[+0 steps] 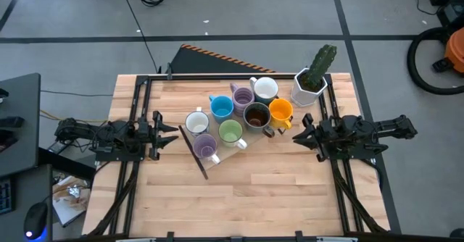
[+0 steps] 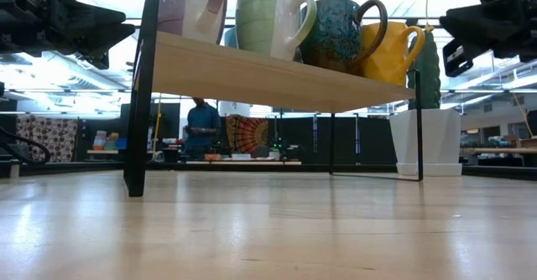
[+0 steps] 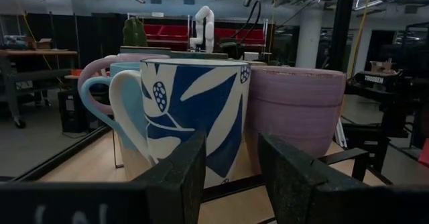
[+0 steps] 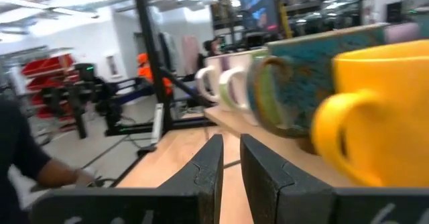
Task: Place coffee mugs
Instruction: Return to Home Position
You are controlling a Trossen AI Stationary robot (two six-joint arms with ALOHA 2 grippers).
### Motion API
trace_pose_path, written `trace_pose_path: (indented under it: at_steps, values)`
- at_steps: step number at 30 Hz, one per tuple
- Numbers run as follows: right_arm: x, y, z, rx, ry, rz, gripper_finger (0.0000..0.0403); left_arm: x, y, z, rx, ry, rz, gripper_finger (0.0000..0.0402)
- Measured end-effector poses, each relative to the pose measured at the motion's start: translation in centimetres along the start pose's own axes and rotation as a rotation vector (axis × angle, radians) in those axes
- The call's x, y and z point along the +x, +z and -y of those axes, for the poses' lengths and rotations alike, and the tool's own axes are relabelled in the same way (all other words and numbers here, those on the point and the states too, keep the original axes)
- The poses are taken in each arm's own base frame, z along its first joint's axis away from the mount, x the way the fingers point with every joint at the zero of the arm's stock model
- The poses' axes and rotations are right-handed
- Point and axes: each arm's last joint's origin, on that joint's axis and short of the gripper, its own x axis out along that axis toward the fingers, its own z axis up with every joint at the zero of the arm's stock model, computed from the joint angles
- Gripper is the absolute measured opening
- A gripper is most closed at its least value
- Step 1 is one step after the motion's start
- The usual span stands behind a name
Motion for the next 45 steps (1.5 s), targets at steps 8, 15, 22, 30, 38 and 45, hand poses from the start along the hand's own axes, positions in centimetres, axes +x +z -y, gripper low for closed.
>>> trace_pose_path:
  at_steps: [8, 15, 22, 30, 38, 45]
  values:
    - [0.00, 0.00, 0.26, 0.000, -0.088, 0.010, 0.0057, 0.00, 0.00, 0.00, 0.000, 0.000, 0.000, 0.0141]
    - [0.00, 0.00, 0.25, 0.011, -0.086, 0.010, 0.0057, 0.00, 0.00, 0.00, 0.000, 0.000, 0.000, 0.0141]
    - [0.00, 0.00, 0.25, 0.013, -0.085, 0.010, 0.0057, 0.00, 0.00, 0.00, 0.000, 0.000, 0.000, 0.0141]
    - [0.00, 0.00, 0.24, 0.013, -0.083, 0.009, 0.0057, 0.00, 0.00, 0.00, 0.000, 0.000, 0.000, 0.0141]
    - [0.00, 0.01, 0.24, 0.014, -0.083, 0.009, 0.0057, 0.00, 0.00, 0.00, 0.000, 0.000, 0.000, 0.0141]
    - [0.00, 0.01, 0.24, 0.013, -0.083, 0.009, 0.0057, 0.00, 0.00, 0.00, 0.000, 0.000, 0.000, 0.0141]
